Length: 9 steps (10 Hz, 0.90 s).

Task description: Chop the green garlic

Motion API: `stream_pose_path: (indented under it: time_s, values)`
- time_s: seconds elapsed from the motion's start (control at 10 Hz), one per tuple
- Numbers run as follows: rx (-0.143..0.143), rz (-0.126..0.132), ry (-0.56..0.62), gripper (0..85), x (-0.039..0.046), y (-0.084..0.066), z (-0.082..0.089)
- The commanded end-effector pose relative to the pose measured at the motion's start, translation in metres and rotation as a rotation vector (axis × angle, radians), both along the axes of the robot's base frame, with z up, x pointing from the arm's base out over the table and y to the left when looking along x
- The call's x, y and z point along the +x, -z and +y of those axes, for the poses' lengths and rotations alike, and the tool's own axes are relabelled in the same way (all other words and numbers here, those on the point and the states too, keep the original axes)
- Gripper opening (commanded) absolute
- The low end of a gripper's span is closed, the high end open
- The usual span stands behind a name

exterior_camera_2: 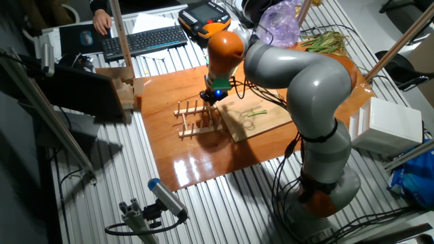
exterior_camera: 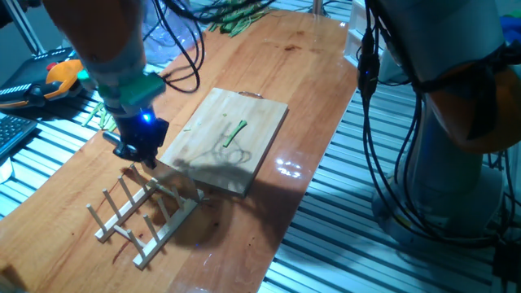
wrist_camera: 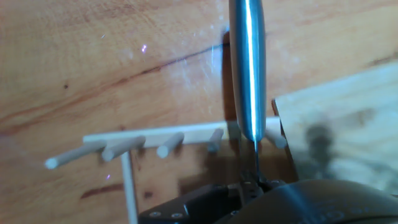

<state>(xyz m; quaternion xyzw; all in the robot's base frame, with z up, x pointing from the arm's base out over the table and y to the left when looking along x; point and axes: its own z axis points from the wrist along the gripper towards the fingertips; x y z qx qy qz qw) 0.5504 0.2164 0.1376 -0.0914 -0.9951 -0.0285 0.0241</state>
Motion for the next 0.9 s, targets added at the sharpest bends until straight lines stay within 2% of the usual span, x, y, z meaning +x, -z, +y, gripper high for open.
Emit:
stream_pose_path:
  time_s: [0.0, 0.1, 0.2, 0.4, 0.5, 0.6, 0.7, 0.8]
  values:
    - [-0.007, 0.007, -0.006, 0.0, -0.0036, -0.044, -0.003]
    - [0.006, 0.006, -0.003, 0.0, -0.0089, -0.057, -0.010]
    - [0.002, -0.009, -0.002, 0.0, -0.0140, -0.067, -0.020]
    - [-0.010, -0.038, -0.042, 0.0, -0.0156, -0.079, -0.037]
    - [-0.035, -0.053, -0.097, 0.0, -0.0140, -0.080, -0.043]
    - [-0.019, -0.053, -0.101, 0.0, -0.0116, -0.077, -0.044]
    - [-0.050, -0.065, -0.142, 0.0, -0.0062, -0.071, -0.046]
    - [-0.071, -0.086, -0.174, 0.0, 0.0024, -0.058, -0.053]
